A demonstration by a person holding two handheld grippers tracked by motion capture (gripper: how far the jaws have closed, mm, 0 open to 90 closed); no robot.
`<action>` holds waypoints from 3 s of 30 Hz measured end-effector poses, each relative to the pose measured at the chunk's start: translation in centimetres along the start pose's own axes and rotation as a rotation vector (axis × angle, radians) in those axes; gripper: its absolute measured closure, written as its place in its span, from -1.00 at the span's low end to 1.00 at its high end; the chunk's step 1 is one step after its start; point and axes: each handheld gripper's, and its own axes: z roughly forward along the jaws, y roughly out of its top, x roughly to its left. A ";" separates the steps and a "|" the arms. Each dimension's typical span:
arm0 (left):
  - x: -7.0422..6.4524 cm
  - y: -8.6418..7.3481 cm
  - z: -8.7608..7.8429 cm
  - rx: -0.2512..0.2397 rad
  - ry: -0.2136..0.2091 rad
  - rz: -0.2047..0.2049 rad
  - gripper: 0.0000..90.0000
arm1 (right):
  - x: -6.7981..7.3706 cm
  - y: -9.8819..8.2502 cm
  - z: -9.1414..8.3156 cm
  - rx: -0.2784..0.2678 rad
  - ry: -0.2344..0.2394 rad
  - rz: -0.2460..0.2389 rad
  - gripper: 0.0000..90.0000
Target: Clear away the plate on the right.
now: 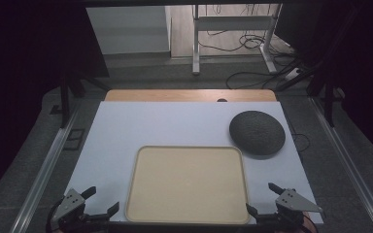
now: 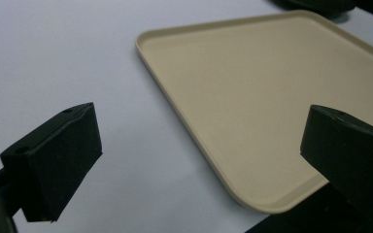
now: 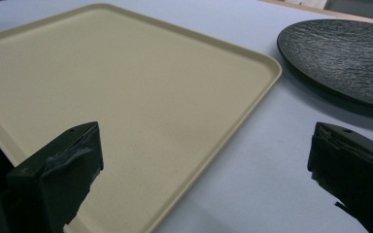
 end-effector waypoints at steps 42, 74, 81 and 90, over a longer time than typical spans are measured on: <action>-0.2 0.0 0.7 0.019 -0.051 0.056 -1.00 | -1.0 0.2 1.0 0.022 0.001 0.040 -1.00; -0.2 -0.1 1.0 0.019 -0.030 0.062 -1.00 | -2.6 2.4 2.8 0.137 -0.108 0.020 -0.90; -0.2 -0.1 1.0 0.022 -0.031 0.063 -1.00 | -2.9 2.9 3.3 0.178 -0.122 -0.024 -0.82; -0.2 -0.1 1.1 0.025 -0.031 0.066 -1.00 | -3.1 3.4 4.6 0.244 -0.163 -0.130 -0.67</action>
